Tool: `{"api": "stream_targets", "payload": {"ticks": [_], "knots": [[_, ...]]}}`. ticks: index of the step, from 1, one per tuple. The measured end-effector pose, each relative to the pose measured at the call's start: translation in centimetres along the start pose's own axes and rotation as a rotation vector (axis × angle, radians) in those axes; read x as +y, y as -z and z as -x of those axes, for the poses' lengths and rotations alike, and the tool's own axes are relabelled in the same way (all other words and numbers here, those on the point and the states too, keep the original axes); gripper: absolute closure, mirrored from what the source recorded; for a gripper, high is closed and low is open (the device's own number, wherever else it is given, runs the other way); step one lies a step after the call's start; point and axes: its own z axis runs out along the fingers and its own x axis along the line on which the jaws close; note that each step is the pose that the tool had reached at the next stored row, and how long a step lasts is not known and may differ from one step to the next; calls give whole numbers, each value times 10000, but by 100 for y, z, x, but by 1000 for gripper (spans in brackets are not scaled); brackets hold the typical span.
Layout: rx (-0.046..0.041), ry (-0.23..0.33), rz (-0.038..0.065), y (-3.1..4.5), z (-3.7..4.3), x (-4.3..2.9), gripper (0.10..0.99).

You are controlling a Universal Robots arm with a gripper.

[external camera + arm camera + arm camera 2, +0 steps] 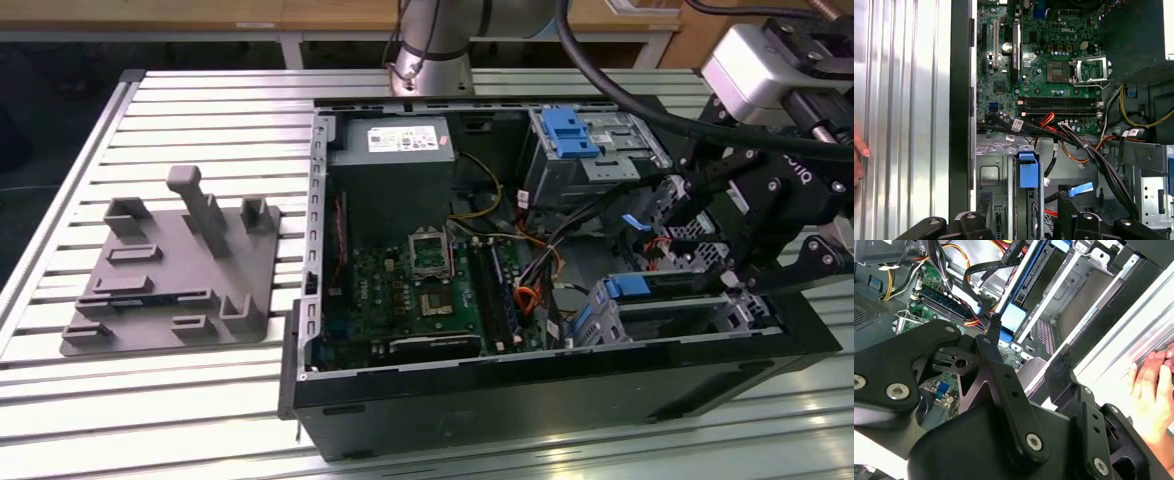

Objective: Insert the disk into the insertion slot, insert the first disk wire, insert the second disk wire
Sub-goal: 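Insert the first disk wire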

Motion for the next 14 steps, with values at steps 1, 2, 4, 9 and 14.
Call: {"api": "stream_targets", "payload": {"ticks": [1, 2, 4, 9, 14], "knots": [[0, 0, 0, 0, 0, 0, 459], [1, 0, 0, -1, 0, 0, 459], [0, 1, -32, -14, 0, 0, 459], [-16, -226, -394, -19, 1, -2, 459], [-38, -874, -450, -53, 24, -2, 459]]}}
